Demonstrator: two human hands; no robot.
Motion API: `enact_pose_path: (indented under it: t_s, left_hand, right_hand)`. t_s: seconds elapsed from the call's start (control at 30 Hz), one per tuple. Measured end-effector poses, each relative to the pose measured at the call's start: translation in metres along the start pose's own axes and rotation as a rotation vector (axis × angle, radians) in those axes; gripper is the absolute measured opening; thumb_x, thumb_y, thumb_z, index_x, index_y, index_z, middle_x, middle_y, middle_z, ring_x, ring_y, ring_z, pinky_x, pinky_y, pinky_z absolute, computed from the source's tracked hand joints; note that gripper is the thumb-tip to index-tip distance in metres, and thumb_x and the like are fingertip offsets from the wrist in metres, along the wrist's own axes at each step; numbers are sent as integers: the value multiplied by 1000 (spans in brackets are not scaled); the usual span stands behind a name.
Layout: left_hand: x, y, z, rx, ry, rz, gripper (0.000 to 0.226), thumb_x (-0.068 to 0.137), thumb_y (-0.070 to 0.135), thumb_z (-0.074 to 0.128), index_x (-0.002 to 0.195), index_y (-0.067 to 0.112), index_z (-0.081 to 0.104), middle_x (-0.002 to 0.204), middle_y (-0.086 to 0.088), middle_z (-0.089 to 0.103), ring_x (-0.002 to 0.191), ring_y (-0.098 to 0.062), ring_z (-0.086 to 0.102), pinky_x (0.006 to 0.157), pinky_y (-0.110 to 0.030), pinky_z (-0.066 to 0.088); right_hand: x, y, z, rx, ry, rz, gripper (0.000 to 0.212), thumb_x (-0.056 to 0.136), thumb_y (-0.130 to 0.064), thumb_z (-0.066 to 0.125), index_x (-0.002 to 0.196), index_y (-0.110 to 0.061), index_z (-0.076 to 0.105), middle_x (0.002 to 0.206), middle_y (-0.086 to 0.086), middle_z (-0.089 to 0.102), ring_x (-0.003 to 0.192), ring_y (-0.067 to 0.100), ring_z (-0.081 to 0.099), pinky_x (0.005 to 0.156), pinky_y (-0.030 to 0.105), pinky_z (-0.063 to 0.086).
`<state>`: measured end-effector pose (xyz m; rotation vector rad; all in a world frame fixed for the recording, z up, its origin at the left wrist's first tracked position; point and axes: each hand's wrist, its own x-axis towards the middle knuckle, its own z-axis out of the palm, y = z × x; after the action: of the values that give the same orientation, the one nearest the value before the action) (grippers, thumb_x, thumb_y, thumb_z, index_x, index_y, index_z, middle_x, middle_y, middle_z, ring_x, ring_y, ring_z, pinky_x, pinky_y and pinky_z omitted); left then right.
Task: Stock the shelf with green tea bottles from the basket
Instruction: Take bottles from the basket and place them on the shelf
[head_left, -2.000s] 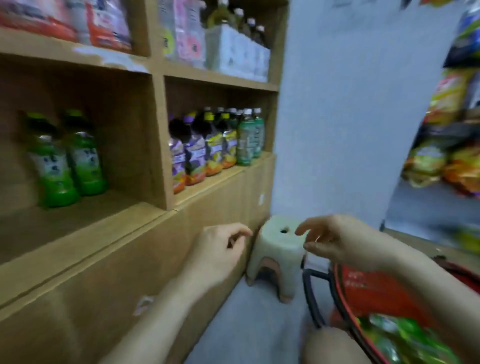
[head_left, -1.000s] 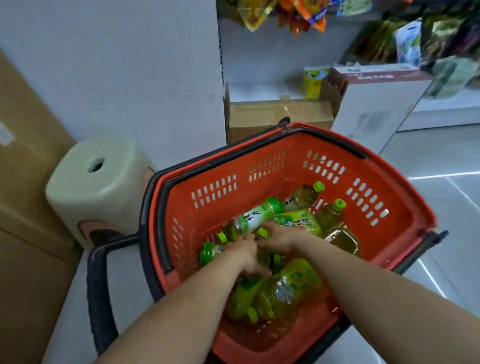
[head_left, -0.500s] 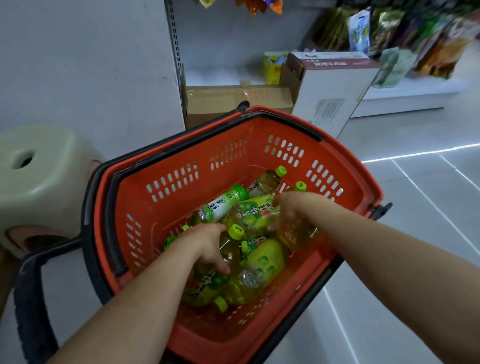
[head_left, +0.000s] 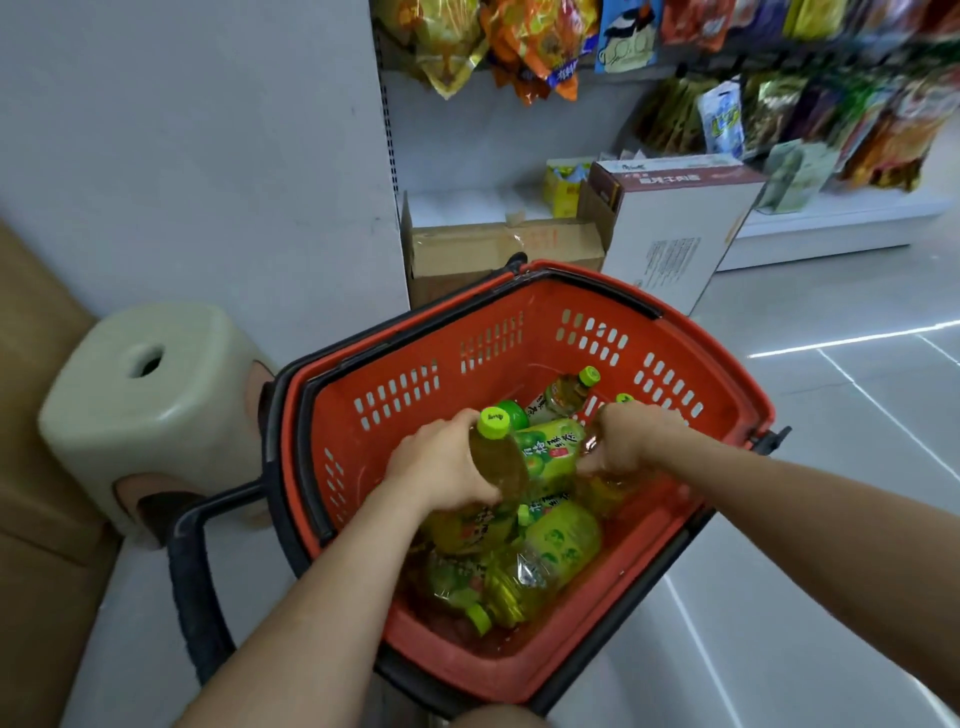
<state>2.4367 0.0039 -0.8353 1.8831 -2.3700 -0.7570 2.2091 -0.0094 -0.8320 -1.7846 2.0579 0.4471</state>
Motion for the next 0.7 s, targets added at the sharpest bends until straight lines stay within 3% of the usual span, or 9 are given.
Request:
enact_pose_path:
  t_s: [0.07,0.13,0.23,0.33,0.43,0.53,0.63,0.7]
  left_hand:
    - [-18,6,-18,-114,121,-33,94,57,53,81,136,32,35,120,4,60,105,-22,59,83,-32,49]
    - [-39,11,-38,-220,251,-45,90,57,51,80,134,35,36,117,7,60,98,-18,58,78,-27,46]
    - [-83,14,-73,-366,452,-43,88,53,50,82,128,39,39,109,11,56,96,-16,56,80,-26,43]
    - [-133,14,-109,-535,645,-56,81,46,49,84,116,46,43,104,19,57,93,-10,58,85,-27,47]
    - [-185,8,-147,-695,844,-67,66,37,47,83,93,50,49,91,11,69,82,-9,68,80,-38,56]
    - [-249,2,-182,-750,1012,-45,60,43,31,89,88,47,55,91,10,67,77,6,64,78,-26,56]
    - [-324,-2,-208,-720,1145,-38,63,51,15,90,94,46,56,93,19,60,78,20,56,73,-9,49]
    - [-372,-11,-221,-729,1239,-55,64,56,11,88,107,34,58,98,14,62,85,14,60,81,-15,52]
  right_hand:
    - [-24,4,-22,192,92,-27,61,53,-71,61,91,-24,66,88,-2,71,80,18,65,76,34,57]
    - [-51,8,-44,379,204,-73,49,60,-59,66,94,-24,69,88,0,72,80,17,66,75,33,56]
    - [-103,5,-73,743,366,-203,30,67,-42,70,92,-25,71,83,-4,72,76,14,65,65,26,51]
    - [-149,-9,-91,1180,369,-340,10,78,-30,68,78,-21,73,79,-3,71,68,12,63,60,25,50]
    - [-191,-38,-100,1618,188,-446,15,82,-31,62,80,-23,74,92,8,67,68,24,63,68,41,50]
    - [-226,-84,-100,1895,-182,-720,38,69,-45,61,101,-27,71,106,6,72,81,24,70,80,49,53]
    - [-261,-140,-101,2009,-467,-1009,60,43,-56,71,96,-30,72,99,4,74,81,24,72,71,51,56]
    - [-283,-177,-103,2032,-648,-1126,59,44,-56,70,98,-29,72,105,6,73,89,28,72,73,53,56]
